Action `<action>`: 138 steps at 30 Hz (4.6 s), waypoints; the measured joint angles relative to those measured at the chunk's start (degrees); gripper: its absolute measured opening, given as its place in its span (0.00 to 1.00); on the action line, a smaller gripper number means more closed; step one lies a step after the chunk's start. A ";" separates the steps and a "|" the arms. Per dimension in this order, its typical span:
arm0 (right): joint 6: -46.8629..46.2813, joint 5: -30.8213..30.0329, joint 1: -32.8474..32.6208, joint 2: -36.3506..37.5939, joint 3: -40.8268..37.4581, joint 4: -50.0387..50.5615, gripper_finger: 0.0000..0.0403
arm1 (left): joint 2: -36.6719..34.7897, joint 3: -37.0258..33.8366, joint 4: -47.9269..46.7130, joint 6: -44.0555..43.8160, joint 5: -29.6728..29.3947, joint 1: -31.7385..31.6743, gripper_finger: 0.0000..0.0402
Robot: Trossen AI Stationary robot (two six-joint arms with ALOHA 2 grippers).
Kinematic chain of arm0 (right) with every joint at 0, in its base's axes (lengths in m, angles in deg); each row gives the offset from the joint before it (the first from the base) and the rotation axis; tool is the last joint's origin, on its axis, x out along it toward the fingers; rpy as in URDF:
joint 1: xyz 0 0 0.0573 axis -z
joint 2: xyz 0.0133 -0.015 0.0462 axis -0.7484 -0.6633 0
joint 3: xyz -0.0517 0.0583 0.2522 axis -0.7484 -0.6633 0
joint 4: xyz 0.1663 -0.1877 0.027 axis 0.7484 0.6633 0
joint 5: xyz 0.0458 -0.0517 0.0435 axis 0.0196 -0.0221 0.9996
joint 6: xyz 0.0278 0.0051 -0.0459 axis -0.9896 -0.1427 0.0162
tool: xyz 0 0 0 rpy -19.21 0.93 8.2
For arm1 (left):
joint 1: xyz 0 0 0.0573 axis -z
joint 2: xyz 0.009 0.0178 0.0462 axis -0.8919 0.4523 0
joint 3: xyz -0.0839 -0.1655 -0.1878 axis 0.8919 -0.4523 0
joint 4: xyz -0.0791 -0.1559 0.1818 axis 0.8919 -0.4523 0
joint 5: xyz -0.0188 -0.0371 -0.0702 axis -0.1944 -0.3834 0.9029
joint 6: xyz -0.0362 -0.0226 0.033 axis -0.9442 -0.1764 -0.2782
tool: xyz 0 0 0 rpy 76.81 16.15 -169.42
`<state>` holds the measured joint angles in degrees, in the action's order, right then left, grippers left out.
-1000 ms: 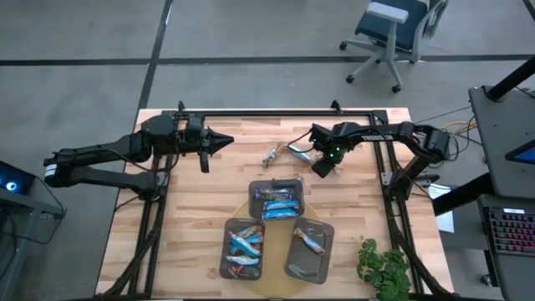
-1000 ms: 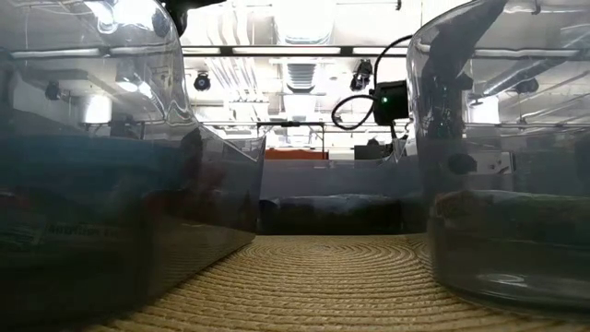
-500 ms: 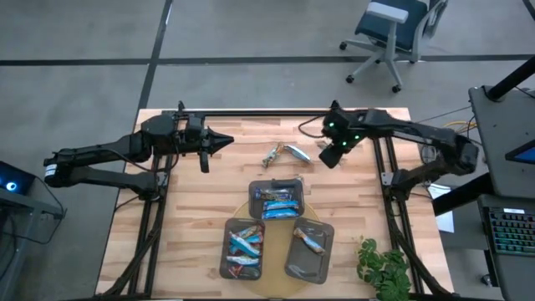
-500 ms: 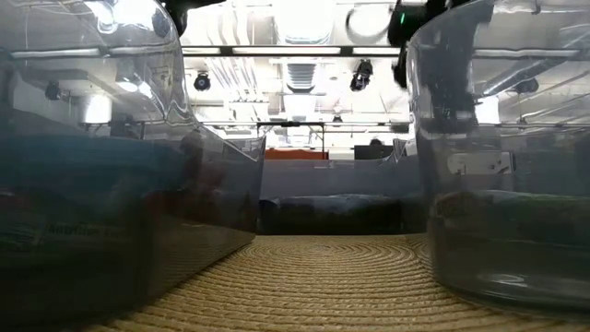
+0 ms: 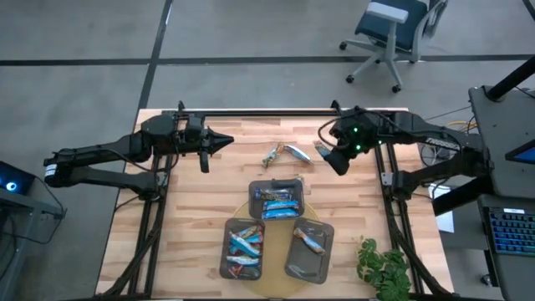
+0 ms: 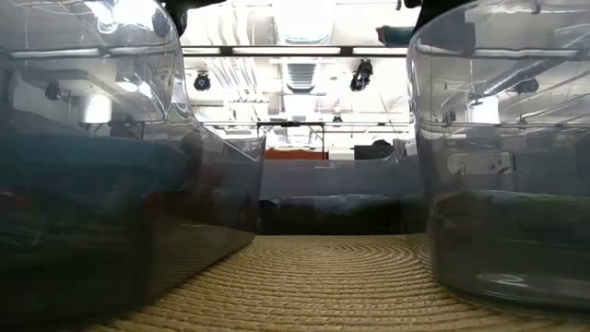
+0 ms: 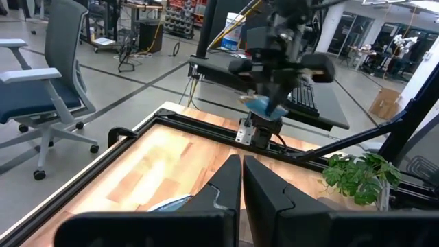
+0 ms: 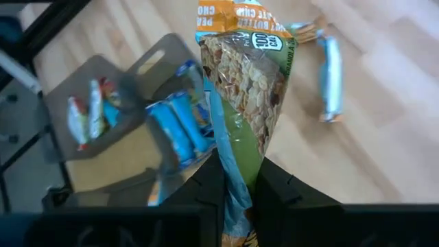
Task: Pick and place Granola Bars by type
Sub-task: Put the yellow granola bar into the bottom right black bin, then put the top left yellow granola bar into the bottom right black bin
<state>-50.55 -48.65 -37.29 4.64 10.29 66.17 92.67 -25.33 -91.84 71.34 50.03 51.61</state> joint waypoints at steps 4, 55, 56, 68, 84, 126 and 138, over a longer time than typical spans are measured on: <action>-3.79 0.02 -5.43 -1.18 0.07 -0.02 0.09 | 0.00 0.00 0.00 0.02 0.00 -0.01 0.00; -16.40 1.77 -36.54 -30.09 -0.49 -12.86 0.09 | 0.02 -0.01 -0.75 0.26 0.26 -0.01 0.00; -16.42 1.77 -36.54 -30.09 -0.70 -12.74 0.09 | 0.02 -0.02 -1.14 0.25 0.28 0.00 0.00; -17.39 1.75 -36.54 -30.16 -3.46 -12.66 0.25 | 0.02 -0.02 -3.50 0.20 0.24 -0.01 0.00; -17.62 1.51 -36.54 -30.14 -3.89 -12.66 0.36 | 0.02 -0.02 -3.41 0.13 0.22 0.01 0.00; -10.18 -27.52 -31.70 -1.54 -1.99 -12.50 0.02 | 0.02 -0.02 -3.39 0.92 0.22 -0.01 0.00; -5.48 -27.43 -26.68 0.31 -1.99 -12.48 0.02 | 0.97 1.72 -1.13 0.23 -1.20 -1.32 0.00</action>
<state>-56.03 -76.08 -63.97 4.95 8.30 53.69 93.64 -23.61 -92.97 71.58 48.83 50.29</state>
